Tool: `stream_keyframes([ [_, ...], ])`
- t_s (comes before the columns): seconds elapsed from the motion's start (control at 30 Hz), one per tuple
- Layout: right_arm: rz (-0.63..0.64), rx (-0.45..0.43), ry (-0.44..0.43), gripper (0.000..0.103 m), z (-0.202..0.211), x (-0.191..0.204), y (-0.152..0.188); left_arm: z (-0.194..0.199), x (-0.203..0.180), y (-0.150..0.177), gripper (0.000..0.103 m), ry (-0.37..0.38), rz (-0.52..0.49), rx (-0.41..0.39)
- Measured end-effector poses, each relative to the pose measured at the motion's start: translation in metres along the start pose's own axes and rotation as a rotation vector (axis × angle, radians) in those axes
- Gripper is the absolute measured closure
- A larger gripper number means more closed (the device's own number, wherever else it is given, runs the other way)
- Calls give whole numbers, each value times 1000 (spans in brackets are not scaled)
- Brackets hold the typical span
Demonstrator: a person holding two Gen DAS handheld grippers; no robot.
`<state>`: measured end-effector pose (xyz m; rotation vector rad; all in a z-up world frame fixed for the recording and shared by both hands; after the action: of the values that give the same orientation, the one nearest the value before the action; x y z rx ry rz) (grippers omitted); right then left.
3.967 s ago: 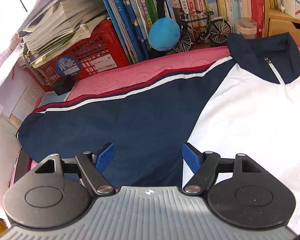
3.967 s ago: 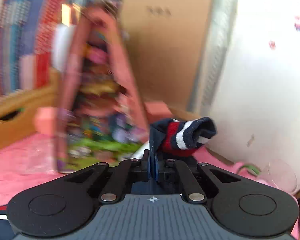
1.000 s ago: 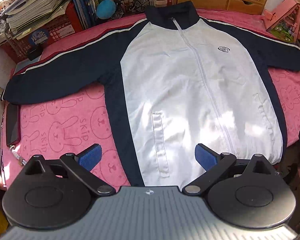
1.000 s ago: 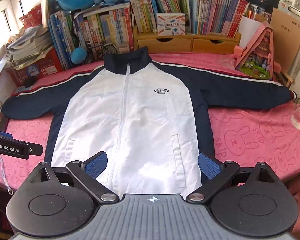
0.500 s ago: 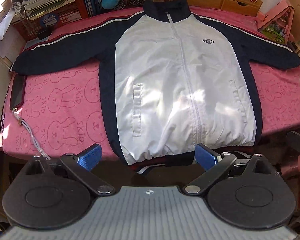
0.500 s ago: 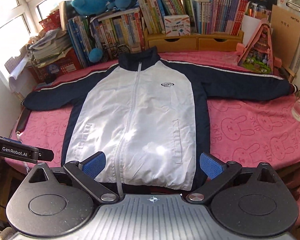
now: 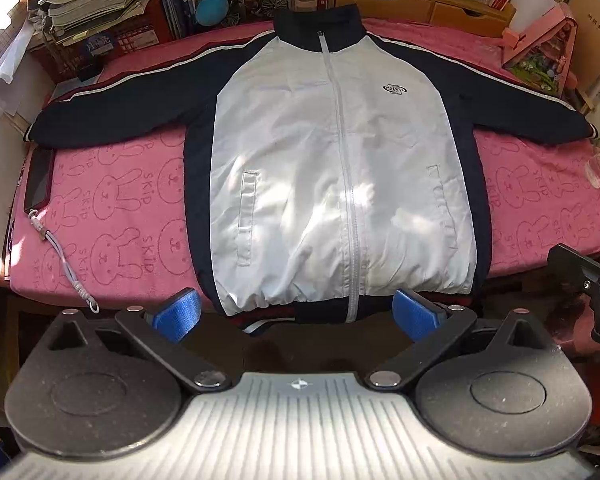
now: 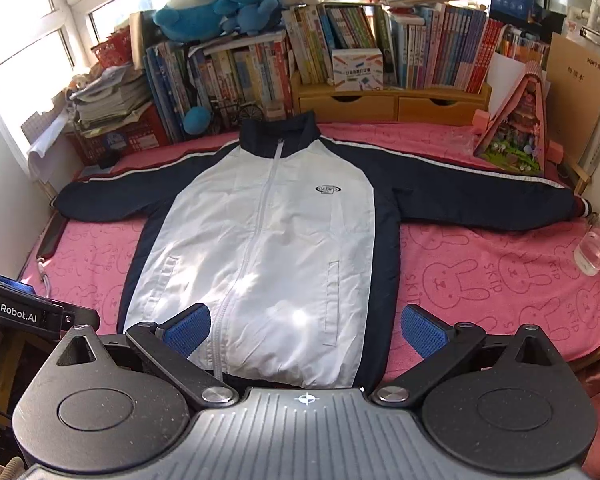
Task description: Fold clothes
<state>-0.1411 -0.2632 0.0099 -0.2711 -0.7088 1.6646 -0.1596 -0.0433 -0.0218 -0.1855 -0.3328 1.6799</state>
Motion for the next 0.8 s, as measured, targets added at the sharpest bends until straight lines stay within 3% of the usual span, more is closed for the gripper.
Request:
stream_keyframes([
  [0.43,-2,18,-8,0,-12,8,-10,-9,-7,-15,0,7,-22,19],
  [0.8,-52,62,73,0,-43,18,-24,-40,14,-40,0,52,-58,75],
])
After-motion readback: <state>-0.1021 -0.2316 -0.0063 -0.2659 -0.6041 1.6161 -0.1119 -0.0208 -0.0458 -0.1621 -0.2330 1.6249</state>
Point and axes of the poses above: each gripper's, at about its wrist camera, not at the fingertips, and z roughly against the way its jaws point, x to its left, y to its underside, the point moved 6 cm from there along -z, roughly the way its jaws point, and after that the axes turned 8 degrees about -z, right-handed, at the moved point
